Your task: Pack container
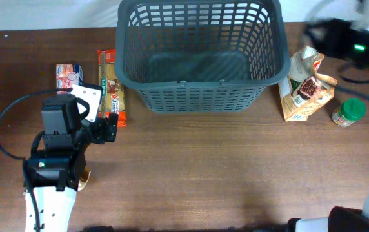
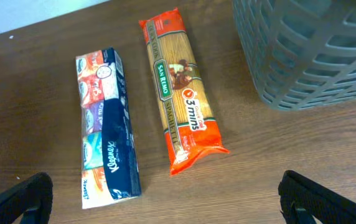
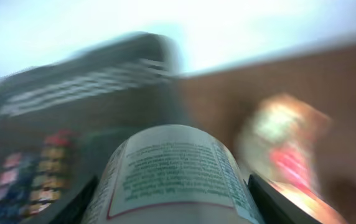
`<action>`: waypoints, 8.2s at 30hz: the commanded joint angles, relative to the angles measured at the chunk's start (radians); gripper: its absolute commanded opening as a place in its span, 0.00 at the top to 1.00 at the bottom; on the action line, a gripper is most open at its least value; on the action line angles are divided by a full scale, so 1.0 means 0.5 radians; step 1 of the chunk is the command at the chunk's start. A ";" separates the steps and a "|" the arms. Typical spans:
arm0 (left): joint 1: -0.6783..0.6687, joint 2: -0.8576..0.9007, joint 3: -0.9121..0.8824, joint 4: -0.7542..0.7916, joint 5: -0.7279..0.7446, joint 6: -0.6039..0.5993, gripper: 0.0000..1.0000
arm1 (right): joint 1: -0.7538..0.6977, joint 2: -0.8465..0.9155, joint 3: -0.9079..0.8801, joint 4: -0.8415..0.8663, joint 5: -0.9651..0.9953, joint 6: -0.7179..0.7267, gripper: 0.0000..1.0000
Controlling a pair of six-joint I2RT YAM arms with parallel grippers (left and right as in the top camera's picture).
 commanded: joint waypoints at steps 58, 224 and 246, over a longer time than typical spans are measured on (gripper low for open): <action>0.010 0.004 0.024 -0.002 -0.021 0.024 0.01 | 0.853 1.295 0.066 -0.196 0.828 0.328 0.95; 0.010 0.004 0.024 -0.002 -0.022 0.024 0.01 | -0.818 1.433 -0.201 -0.269 0.894 0.635 0.75; 0.010 0.004 0.024 -0.002 -0.022 0.024 0.01 | -0.908 1.181 1.828 -1.390 0.442 0.204 0.96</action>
